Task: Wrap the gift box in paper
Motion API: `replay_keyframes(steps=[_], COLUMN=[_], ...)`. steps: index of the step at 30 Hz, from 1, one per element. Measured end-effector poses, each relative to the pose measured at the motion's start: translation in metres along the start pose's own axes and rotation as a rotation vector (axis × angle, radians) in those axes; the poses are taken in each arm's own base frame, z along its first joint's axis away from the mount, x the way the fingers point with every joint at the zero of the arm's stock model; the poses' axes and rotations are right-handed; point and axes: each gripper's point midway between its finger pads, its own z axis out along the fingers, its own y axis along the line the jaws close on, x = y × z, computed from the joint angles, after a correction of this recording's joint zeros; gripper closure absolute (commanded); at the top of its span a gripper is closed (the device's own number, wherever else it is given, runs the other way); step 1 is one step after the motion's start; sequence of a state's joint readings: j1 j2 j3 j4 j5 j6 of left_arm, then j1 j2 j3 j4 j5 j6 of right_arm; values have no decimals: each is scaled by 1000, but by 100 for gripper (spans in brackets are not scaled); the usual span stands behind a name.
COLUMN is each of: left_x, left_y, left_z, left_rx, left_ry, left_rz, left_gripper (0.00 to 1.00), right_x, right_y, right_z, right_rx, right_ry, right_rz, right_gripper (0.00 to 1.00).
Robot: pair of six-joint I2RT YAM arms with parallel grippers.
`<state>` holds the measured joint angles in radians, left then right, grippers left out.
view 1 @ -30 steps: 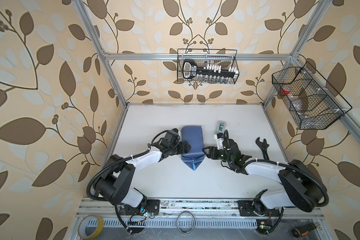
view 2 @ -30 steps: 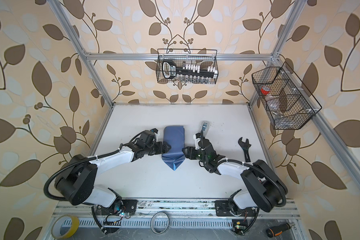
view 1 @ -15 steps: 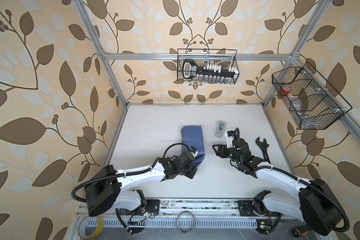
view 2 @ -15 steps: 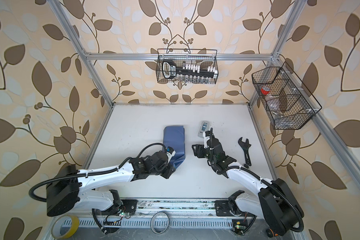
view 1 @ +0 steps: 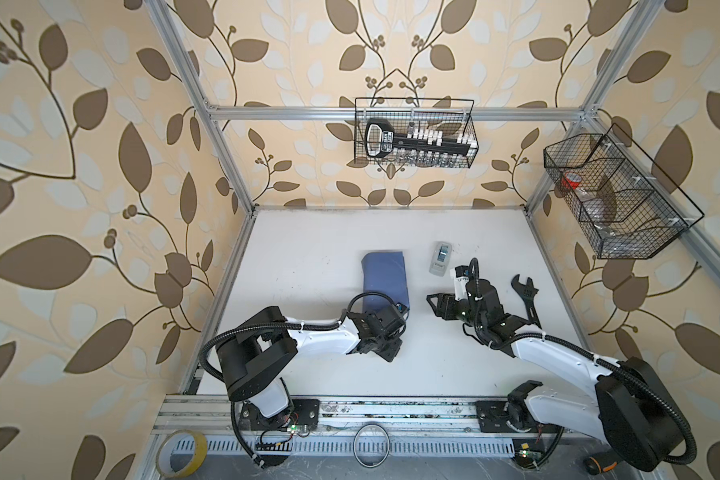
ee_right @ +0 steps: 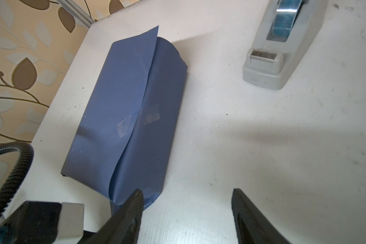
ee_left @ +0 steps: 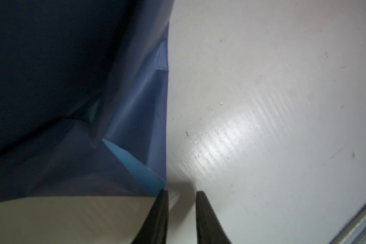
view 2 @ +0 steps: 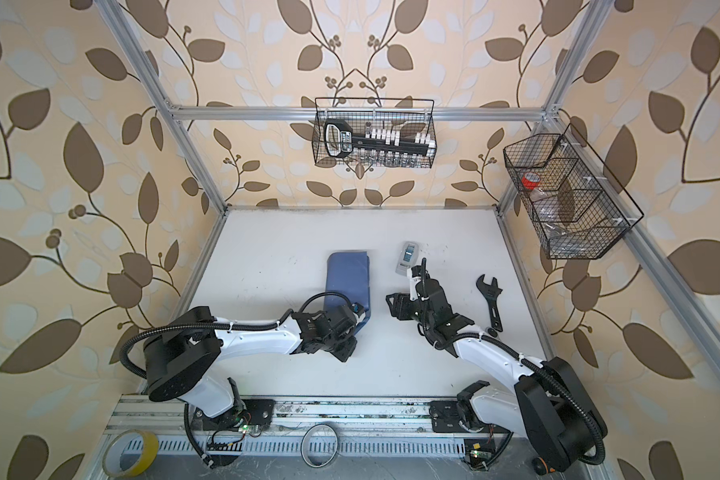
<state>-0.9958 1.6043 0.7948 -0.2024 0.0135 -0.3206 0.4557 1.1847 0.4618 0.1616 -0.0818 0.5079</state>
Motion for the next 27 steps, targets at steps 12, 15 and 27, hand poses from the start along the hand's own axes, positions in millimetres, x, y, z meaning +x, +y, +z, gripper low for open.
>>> replay_keyframes(steps=[12, 15, 27], left_x=[-7, -8, -10], left_y=[6, 7, 11], left_z=[3, 2, 1], left_rx=[-49, -52, -80], left_ry=[-8, -12, -21], left_rz=[32, 33, 36], left_gripper=[79, 79, 80], right_x=[6, 7, 10], right_y=[-1, -1, -3], right_z=[5, 6, 9], right_rx=[-4, -3, 0], right_ry=[26, 28, 39], right_rz=[2, 3, 4], right_gripper=[32, 32, 32])
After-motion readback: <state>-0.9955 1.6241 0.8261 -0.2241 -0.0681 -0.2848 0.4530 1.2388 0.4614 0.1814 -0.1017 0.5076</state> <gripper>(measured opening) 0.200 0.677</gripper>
